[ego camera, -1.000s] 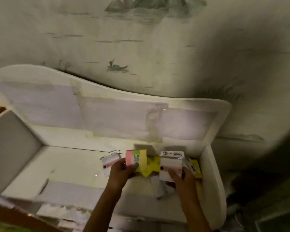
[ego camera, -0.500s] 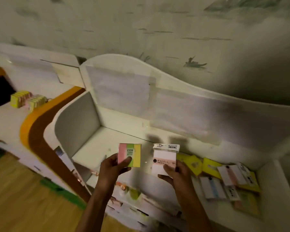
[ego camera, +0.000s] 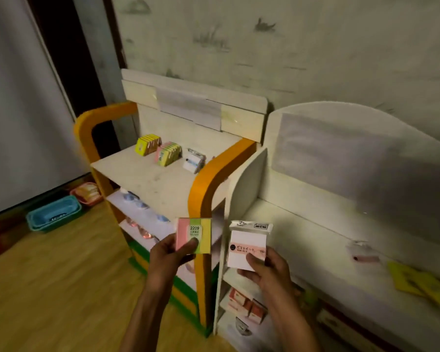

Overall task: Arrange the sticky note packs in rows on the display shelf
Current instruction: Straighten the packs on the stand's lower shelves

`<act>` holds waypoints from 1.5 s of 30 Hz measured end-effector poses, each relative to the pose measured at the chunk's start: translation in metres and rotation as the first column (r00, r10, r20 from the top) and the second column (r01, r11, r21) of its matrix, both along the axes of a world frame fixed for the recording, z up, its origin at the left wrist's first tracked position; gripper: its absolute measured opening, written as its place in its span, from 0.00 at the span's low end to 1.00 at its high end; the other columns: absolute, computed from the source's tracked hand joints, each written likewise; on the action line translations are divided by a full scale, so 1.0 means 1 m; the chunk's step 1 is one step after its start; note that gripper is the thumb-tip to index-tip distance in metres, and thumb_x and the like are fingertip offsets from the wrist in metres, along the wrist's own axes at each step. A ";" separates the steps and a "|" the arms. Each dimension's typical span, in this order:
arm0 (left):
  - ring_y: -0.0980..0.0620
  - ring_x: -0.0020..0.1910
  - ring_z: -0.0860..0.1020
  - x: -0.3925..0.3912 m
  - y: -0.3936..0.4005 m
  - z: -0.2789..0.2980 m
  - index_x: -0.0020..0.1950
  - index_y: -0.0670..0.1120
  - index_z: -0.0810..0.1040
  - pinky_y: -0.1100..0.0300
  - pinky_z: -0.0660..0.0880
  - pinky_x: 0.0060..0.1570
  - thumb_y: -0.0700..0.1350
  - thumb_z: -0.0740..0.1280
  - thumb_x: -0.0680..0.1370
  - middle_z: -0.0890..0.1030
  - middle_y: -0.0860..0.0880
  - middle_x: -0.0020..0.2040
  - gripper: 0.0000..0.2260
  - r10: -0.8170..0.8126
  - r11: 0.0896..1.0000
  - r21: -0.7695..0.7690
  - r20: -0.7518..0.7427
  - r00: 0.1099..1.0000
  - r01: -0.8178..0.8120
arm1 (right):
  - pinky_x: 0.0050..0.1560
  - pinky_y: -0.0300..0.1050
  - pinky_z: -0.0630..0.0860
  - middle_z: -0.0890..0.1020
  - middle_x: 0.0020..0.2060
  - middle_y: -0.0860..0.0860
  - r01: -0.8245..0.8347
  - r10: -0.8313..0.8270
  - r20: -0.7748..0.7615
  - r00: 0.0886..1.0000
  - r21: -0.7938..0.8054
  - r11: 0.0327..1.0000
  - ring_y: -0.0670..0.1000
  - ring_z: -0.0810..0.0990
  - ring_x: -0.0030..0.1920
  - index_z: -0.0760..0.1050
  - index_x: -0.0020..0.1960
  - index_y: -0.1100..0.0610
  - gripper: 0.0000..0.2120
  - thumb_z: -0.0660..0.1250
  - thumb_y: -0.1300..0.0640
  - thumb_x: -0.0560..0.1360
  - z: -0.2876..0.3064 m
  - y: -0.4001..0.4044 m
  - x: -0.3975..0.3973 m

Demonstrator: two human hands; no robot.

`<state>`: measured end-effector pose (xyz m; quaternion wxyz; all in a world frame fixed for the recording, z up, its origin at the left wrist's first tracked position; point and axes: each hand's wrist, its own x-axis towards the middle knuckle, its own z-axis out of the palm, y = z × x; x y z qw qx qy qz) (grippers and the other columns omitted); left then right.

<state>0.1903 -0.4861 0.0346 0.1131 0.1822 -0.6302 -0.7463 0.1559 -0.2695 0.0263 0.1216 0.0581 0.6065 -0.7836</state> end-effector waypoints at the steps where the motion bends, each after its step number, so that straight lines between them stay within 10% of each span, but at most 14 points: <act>1: 0.47 0.50 0.84 0.004 -0.022 0.000 0.57 0.44 0.81 0.56 0.81 0.48 0.39 0.71 0.75 0.86 0.47 0.51 0.11 0.019 1.000 0.004 -0.002 1.000 -0.019 | 0.45 0.49 0.83 0.87 0.47 0.51 -0.015 0.015 -0.002 1.000 -0.002 1.000 0.54 0.86 0.49 0.78 0.58 0.56 0.13 0.68 0.67 0.76 0.001 -0.020 0.003; 28: 0.45 0.53 0.83 -0.142 -0.377 -0.006 0.61 0.39 0.79 0.45 0.79 0.56 0.36 0.67 0.77 0.85 0.45 0.54 0.12 0.121 0.992 0.014 0.092 0.988 -0.123 | 0.50 0.53 0.82 0.85 0.51 0.55 -0.130 0.135 0.031 0.990 -0.125 0.984 0.57 0.84 0.52 0.78 0.59 0.57 0.13 0.64 0.68 0.77 -0.014 -0.369 -0.168; 45: 0.54 0.44 0.81 -0.326 -0.418 -0.027 0.55 0.40 0.82 0.65 0.72 0.39 0.37 0.71 0.76 0.84 0.45 0.50 0.09 -0.101 0.971 -0.196 0.184 0.978 0.137 | 0.49 0.46 0.82 0.86 0.48 0.50 0.137 -0.130 -0.058 0.990 0.146 0.980 0.49 0.85 0.49 0.79 0.55 0.55 0.09 0.70 0.63 0.75 0.004 -0.398 -0.258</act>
